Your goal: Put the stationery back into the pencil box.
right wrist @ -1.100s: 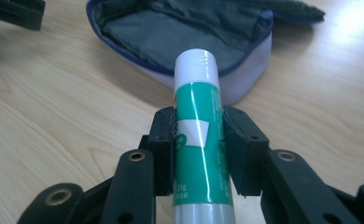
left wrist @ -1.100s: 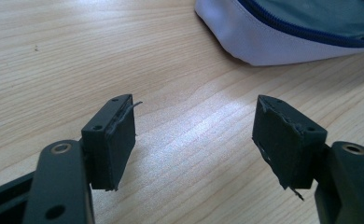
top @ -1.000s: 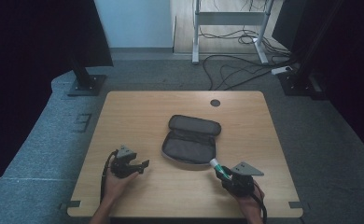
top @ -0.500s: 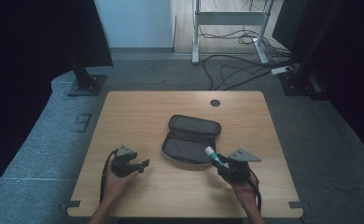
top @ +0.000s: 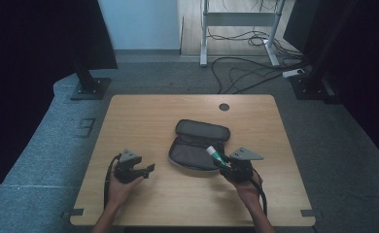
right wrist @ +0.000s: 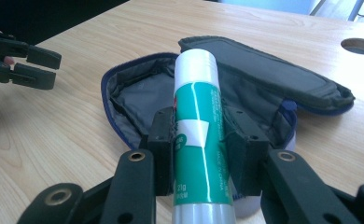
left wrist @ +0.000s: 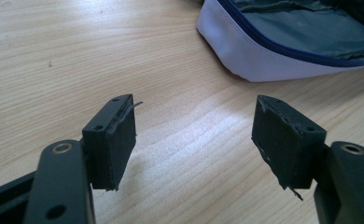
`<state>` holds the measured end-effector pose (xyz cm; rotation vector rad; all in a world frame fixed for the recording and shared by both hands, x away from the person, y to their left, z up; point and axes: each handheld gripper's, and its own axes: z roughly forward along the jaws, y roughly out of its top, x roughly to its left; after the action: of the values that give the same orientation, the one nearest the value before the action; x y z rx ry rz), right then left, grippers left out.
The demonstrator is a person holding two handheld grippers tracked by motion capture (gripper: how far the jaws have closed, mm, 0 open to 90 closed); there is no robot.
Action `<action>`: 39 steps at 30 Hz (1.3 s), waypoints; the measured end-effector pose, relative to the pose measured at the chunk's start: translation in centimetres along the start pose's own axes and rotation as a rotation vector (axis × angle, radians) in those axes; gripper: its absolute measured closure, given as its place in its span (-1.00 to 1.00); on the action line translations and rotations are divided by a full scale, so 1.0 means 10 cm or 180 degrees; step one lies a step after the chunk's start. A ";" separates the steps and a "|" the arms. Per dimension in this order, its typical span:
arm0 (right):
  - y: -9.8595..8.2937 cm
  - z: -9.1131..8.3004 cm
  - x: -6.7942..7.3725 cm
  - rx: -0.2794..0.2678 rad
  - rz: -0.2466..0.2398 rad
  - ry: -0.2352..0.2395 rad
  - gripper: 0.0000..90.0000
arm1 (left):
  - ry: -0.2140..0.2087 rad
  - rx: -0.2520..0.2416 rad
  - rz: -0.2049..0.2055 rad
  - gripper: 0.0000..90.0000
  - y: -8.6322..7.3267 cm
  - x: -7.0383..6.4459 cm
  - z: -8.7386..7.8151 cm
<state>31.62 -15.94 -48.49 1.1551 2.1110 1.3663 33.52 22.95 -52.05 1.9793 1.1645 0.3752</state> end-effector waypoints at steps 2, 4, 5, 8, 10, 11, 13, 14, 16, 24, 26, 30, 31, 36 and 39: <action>0.01 0.01 0.00 0.0005 -0.0001 0.0008 0.44 | -0.0006 0.0003 -0.0002 -0.32 0.00 0.00 0.01; 0.04 0.02 0.00 0.0000 0.0005 0.0012 0.44 | -0.0013 0.0008 -0.0002 -0.32 -0.01 0.00 0.01; 0.05 0.03 0.01 -0.0005 0.0002 0.0013 0.44 | -0.0013 0.0025 0.0004 -0.32 -0.01 0.00 0.01; 0.09 0.08 0.02 -0.0007 -0.0008 0.0026 0.44 | -0.0002 0.0028 -0.0001 -0.32 -0.02 0.01 0.01; 0.11 0.12 0.03 -0.0006 -0.0007 0.0035 0.44 | 0.0003 0.0010 -0.0006 -0.32 -0.02 0.01 -0.01; 0.11 0.14 0.03 -0.0003 -0.0011 0.0043 0.44 | 0.0003 0.0008 -0.0005 -0.31 -0.01 0.01 -0.01; 0.12 0.17 0.04 0.0011 -0.0024 0.0052 0.44 | -0.0004 -0.0002 -0.0015 -0.31 -0.01 0.01 -0.01; 0.12 0.19 0.05 0.0013 -0.0032 0.0056 0.44 | -0.0004 0.0004 -0.0017 -0.31 -0.01 0.01 -0.01; 0.14 0.24 0.05 0.0044 -0.0052 0.0069 0.44 | 0.0000 0.0023 -0.0012 -0.31 -0.02 0.01 0.01; 0.17 0.37 0.05 0.0067 -0.0073 0.0099 0.44 | 0.0006 0.0018 -0.0029 -0.31 -0.03 0.02 -0.01; 0.18 0.42 0.05 0.0078 -0.0076 0.0104 0.44 | 0.0000 0.0023 -0.0021 -0.31 -0.03 0.01 -0.01; 0.19 0.51 0.07 0.0119 -0.0098 0.0126 0.44 | -0.0003 0.0048 -0.0007 -0.31 -0.04 0.00 0.00; 0.19 0.54 0.08 0.0126 -0.0111 0.0131 0.44 | -0.0002 0.0050 -0.0010 -0.32 -0.04 0.00 0.01; 0.21 0.64 0.09 0.0163 -0.0141 0.0154 0.44 | 0.0003 0.0044 -0.0039 -0.32 -0.04 0.02 0.00; 0.22 0.67 0.08 0.0176 -0.0137 0.0151 0.44 | 0.0009 0.0042 -0.0034 -0.32 -0.05 0.03 -0.01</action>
<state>36.56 -11.03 -49.56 1.1019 2.2068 1.3365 33.34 23.33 -52.40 1.9838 1.1815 0.3658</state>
